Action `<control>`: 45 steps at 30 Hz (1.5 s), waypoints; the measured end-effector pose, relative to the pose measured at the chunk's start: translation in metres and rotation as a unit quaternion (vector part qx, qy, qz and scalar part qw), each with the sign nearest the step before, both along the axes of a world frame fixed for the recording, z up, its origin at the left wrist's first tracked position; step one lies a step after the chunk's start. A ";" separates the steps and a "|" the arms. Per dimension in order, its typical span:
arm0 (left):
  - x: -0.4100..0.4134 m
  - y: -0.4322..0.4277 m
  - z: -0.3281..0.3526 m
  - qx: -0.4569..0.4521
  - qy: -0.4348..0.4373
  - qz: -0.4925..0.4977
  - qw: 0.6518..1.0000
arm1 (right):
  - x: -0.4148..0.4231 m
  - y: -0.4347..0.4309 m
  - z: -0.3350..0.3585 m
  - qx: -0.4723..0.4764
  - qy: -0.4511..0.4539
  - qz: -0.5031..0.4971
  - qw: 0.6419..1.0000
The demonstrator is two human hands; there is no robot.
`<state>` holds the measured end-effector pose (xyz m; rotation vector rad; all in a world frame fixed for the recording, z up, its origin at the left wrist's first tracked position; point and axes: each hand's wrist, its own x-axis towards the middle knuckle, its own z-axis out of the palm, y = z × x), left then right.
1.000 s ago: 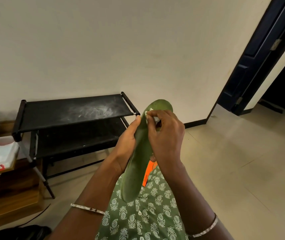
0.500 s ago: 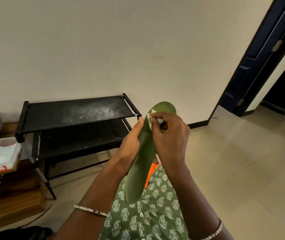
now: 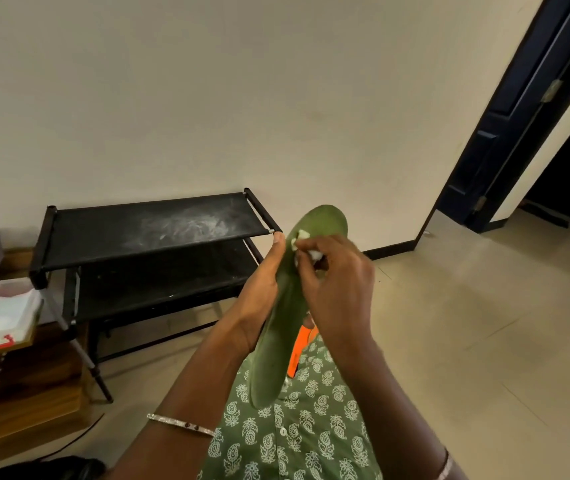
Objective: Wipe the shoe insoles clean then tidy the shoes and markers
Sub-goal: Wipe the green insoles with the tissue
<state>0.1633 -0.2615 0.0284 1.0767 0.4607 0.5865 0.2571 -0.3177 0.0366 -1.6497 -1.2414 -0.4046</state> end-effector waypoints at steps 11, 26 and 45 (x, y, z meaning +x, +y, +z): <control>0.002 0.005 -0.004 -0.025 -0.028 -0.044 0.998 | 0.033 -0.009 -0.009 -0.046 -0.032 0.074 0.996; -0.003 0.014 -0.009 -0.023 -0.014 -0.053 0.998 | 0.043 -0.014 -0.016 -0.061 -0.027 0.096 0.993; -0.005 0.019 -0.014 -0.073 -0.048 -0.165 0.982 | 0.071 0.002 0.014 -0.058 0.065 0.075 0.993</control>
